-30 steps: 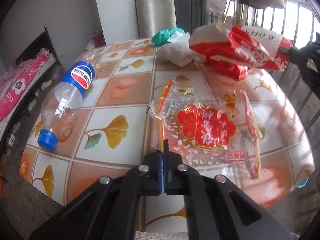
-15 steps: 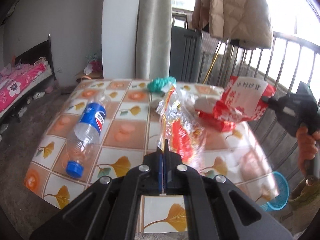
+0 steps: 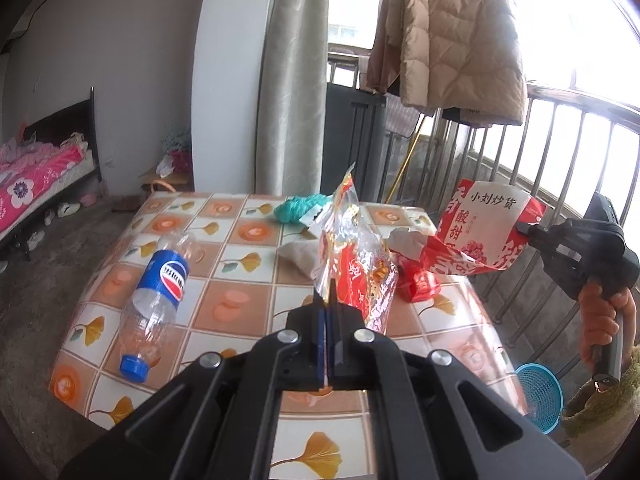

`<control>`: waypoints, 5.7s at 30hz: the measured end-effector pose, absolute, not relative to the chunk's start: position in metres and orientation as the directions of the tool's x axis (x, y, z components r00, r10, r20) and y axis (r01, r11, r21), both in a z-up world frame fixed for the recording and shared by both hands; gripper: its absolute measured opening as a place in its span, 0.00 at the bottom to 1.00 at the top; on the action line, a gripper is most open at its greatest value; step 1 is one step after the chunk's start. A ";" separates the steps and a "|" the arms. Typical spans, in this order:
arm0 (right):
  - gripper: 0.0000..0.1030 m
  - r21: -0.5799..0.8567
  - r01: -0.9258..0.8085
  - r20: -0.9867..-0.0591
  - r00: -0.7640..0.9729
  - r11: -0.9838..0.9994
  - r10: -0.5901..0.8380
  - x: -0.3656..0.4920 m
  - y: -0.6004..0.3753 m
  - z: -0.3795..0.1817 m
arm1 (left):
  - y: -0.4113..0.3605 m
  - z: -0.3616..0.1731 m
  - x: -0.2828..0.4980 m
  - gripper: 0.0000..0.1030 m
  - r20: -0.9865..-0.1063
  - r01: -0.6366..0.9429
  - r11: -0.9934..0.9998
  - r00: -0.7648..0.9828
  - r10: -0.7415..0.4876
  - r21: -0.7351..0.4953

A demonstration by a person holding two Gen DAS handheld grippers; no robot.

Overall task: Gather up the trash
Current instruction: 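Lift the snack bag and clear wrapper off the table with both tools, then carry both items over the wastebasket and open both tools to drop them, then grasp the red plastic bag with the right tool while the left tool reaches the white glove, then grasp the white glove with the left tool while the right tool holds the red bag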

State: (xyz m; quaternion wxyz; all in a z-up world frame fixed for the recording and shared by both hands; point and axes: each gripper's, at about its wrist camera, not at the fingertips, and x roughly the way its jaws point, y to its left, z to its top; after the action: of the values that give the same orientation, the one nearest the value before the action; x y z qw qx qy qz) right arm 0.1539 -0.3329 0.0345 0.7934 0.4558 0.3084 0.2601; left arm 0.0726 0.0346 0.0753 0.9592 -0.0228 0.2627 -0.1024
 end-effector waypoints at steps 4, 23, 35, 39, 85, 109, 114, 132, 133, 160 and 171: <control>0.00 0.879 -0.139 -0.248 0.683 0.456 0.687 0.148 -0.339 0.036 | 0.027 0.076 0.071 0.00 -0.488 0.203 0.975 0.844 -0.223 -0.094; 0.00 0.879 -0.132 -0.200 0.771 0.458 0.605 0.110 -0.399 0.045 | -0.029 0.097 0.079 0.00 -0.454 0.348 0.935 0.823 -0.342 -0.074; 0.00 0.821 0.115 -0.343 0.883 0.560 0.322 0.025 -0.496 0.024 | -0.141 0.110 0.100 0.00 -0.463 0.604 0.775 0.642 -0.611 -0.185; 0.00 0.771 0.275 -0.444 0.878 0.575 0.176 -0.011 -0.530 -0.005 | -0.203 0.095 0.111 0.00 -0.521 0.684 0.688 0.506 -0.688 -0.244; 0.63 0.639 0.253 -0.615 0.736 0.727 0.284 0.103 -0.463 -0.036 | -0.090 0.043 0.120 0.63 -0.633 0.335 0.920 0.672 -0.385 -0.204; 0.63 0.638 0.065 -0.703 0.455 0.767 0.546 0.259 -0.267 -0.017 | -0.017 -0.006 0.281 0.63 -0.672 0.261 0.948 0.672 -0.312 -0.179; 0.62 0.607 0.053 -0.728 0.437 0.793 0.528 0.269 -0.253 -0.022 | -0.018 -0.022 0.299 0.49 -0.715 0.253 0.952 0.633 -0.296 -0.171; 0.32 0.530 0.037 -0.779 0.416 0.847 0.469 0.275 -0.234 -0.039 | -0.007 -0.038 0.308 0.03 -0.731 0.214 0.947 0.603 -0.320 -0.238; 0.31 0.529 0.035 -0.778 0.420 0.848 0.468 0.275 -0.235 -0.038 | -0.005 -0.037 0.307 0.03 -0.727 0.211 0.946 0.606 -0.324 -0.246; 0.23 0.570 0.004 -0.705 0.516 0.821 0.487 0.232 -0.252 0.006 | 0.027 0.033 0.227 0.02 -0.606 0.224 0.920 0.698 -0.381 -0.321; 0.23 0.597 -0.019 -0.664 0.548 0.802 0.508 0.217 -0.256 0.024 | 0.036 0.074 0.200 0.00 -0.537 0.233 0.928 0.763 -0.361 -0.292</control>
State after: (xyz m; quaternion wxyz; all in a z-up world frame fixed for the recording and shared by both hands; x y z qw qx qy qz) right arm 0.2166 -0.2558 0.0243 0.8366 0.2727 0.4484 0.1573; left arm 0.1996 0.0358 0.0743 0.9331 -0.1041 0.3053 -0.1592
